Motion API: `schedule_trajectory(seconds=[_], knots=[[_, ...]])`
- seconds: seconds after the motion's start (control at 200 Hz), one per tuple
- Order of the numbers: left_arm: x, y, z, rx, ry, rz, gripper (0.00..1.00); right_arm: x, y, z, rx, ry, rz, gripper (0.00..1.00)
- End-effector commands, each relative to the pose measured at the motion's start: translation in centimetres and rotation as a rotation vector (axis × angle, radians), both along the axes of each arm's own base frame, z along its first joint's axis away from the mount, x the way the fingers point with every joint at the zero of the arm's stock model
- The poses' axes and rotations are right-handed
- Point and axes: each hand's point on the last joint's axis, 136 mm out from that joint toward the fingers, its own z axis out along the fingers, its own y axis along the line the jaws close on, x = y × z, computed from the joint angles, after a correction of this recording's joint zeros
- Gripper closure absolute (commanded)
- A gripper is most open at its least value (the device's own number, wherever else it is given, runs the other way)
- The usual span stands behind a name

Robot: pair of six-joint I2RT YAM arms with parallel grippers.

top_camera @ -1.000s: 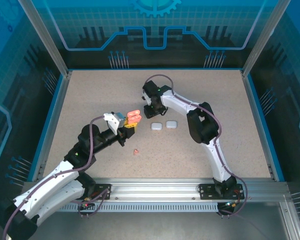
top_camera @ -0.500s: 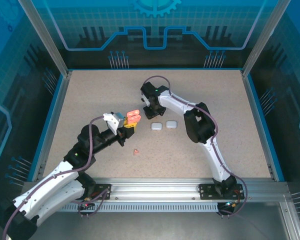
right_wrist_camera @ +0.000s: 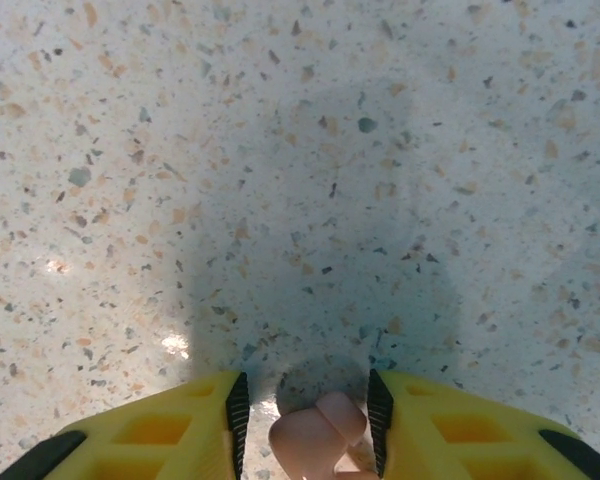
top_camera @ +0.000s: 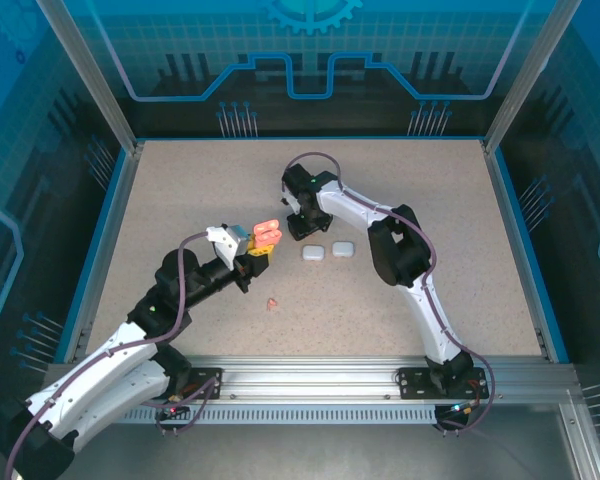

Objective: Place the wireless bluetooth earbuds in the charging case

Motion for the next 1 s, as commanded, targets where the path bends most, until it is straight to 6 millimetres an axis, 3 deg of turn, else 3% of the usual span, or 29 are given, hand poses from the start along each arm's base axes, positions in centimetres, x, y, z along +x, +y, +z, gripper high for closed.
schedule_trajectory(seconds=[0.0, 0.4, 0.715, 0.91, 0.931, 0.996], knots=[[0.0, 0.0, -0.4, 0.012, -0.005, 0.008, 0.95, -1.7, 0.0, 1.0, 0.026, 0.058, 0.033, 0.59], [0.1, 0.0, -0.4, 0.007, 0.000, 0.008, 0.95, -2.9, -2.0, -0.1, -0.108, 0.091, 0.058, 0.63], [0.1, 0.0, -0.4, 0.007, 0.006, 0.008, 0.95, -2.6, -1.7, -0.8, -0.102, 0.090, 0.060, 0.70], [0.1, 0.0, -0.1, 0.003, 0.002, 0.006, 0.95, -1.7, -1.4, 1.1, 0.009, 0.052, 0.013, 0.72], [0.0, -0.1, -0.1, 0.001, 0.002, 0.005, 0.95, -1.4, -1.3, 2.5, 0.040, 0.030, 0.007, 0.73], [0.0, -0.1, 0.1, -0.007, 0.001, 0.002, 0.95, -1.0, -1.2, 4.0, 0.112, 0.006, -0.011, 0.74]])
